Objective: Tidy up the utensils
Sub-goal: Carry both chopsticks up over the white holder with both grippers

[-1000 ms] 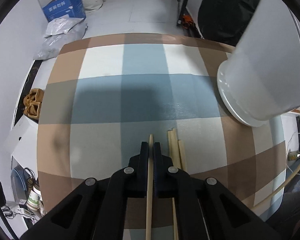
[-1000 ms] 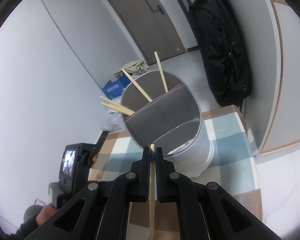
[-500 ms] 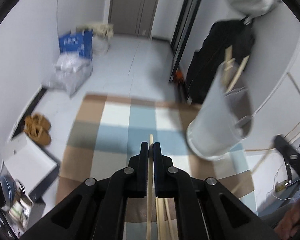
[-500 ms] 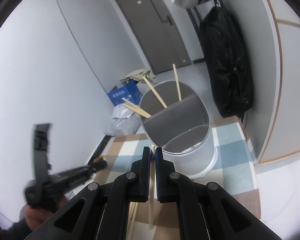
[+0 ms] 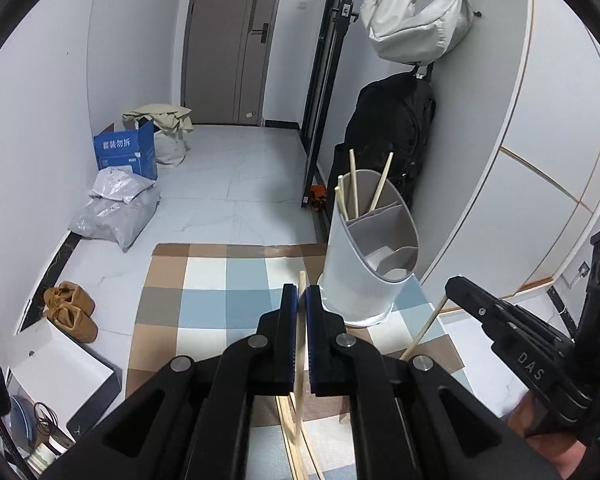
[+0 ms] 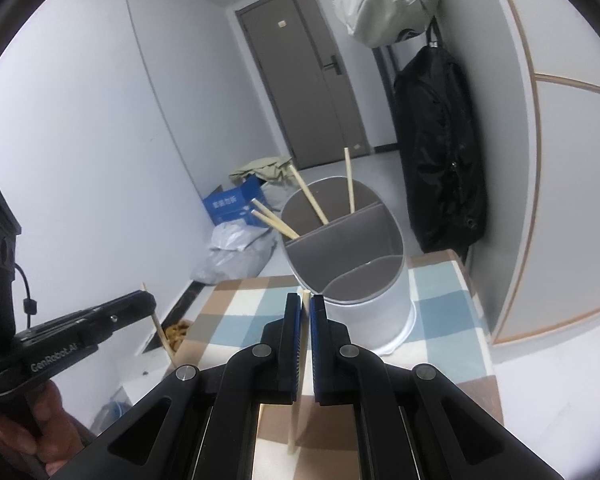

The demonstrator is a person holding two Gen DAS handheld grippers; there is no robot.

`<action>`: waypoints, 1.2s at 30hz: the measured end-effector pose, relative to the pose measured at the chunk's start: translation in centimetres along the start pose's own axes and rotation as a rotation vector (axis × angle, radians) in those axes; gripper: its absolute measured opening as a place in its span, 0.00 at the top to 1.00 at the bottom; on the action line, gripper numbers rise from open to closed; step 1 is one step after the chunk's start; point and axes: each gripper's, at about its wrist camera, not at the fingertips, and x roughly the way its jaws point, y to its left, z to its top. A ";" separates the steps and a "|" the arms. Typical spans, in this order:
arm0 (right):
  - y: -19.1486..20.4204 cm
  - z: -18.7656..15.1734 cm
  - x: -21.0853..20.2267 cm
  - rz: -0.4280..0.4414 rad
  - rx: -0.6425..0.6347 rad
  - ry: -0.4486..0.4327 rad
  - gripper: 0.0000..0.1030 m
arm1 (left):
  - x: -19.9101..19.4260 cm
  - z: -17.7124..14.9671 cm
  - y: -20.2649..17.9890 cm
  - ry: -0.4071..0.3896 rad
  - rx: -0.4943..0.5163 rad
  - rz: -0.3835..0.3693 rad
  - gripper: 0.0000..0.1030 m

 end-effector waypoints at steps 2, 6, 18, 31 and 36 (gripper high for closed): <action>0.1 0.1 -0.2 -0.011 -0.010 -0.010 0.97 | -0.4 0.1 -0.4 -0.002 0.019 -0.002 1.00; 0.3 0.5 -1.0 -0.014 -0.022 -0.031 0.97 | -1.2 0.7 -0.9 -0.008 0.040 -0.011 1.00; -0.1 6.1 -4.3 -0.024 -0.080 -0.116 0.97 | -2.6 6.8 -3.4 -0.100 -0.025 -0.118 1.00; -0.3 17.7 -5.2 -0.027 -0.161 -0.221 0.97 | -0.6 14.6 -5.7 -0.193 -0.031 -0.178 1.00; -0.6 20.0 -3.2 -0.013 -0.174 -0.236 0.97 | 0.5 15.9 -5.2 -0.210 -0.042 -0.175 1.00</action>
